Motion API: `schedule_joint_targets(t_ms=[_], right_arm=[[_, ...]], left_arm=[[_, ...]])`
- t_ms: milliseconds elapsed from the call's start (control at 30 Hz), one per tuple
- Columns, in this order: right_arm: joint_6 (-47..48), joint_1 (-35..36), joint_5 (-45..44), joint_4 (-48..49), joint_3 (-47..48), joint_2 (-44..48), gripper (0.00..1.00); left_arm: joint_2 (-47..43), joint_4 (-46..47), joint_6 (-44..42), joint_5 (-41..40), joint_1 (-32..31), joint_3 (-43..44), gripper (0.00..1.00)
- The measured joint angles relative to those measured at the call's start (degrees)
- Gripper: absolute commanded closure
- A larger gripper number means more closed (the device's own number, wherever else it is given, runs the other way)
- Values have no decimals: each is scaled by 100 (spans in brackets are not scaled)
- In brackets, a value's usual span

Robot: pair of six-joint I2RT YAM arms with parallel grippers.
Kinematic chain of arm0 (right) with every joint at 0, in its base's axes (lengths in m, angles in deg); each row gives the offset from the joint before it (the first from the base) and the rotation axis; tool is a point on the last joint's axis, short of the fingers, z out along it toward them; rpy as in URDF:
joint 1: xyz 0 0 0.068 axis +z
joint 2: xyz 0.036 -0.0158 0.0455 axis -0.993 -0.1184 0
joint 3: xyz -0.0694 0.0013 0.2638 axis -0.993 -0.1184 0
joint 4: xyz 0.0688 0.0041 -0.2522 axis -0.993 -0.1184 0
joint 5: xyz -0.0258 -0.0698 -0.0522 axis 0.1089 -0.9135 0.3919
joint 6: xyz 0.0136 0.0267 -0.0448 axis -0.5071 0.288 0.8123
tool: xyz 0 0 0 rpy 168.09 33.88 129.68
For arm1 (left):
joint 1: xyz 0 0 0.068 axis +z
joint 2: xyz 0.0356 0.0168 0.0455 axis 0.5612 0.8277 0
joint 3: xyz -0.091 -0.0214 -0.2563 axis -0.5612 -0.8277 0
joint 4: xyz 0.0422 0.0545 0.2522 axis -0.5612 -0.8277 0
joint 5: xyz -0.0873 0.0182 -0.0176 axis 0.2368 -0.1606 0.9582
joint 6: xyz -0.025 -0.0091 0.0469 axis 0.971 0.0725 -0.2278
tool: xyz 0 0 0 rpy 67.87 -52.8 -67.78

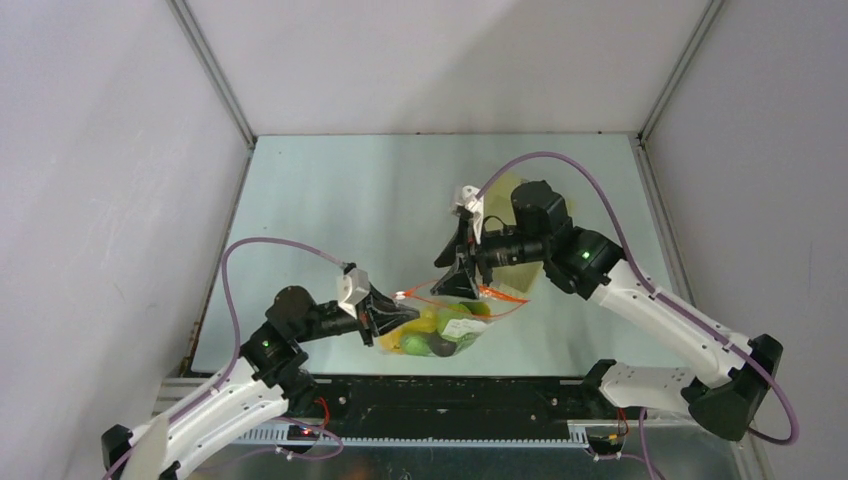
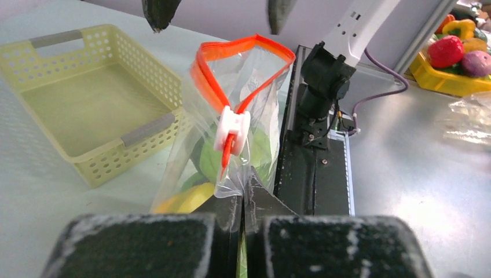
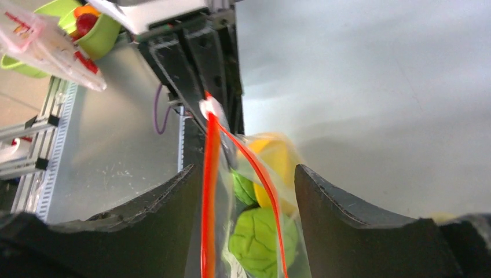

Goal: Place the food in the zip-top bag and seal the zipper
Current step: Zip the zipper food storage bag at the center of the board.

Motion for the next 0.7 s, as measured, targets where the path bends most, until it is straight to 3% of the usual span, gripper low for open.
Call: schedule_joint_targets(t_ms=[167, 700], right_arm=[[203, 527, 33, -15, 367, -258, 37], [319, 1106, -39, -455, 1429, -1447, 45]], left_arm=[[94, -247, -334, 236, -2, 127, 100], [109, -442, -557, 160, -13, 245, 100]])
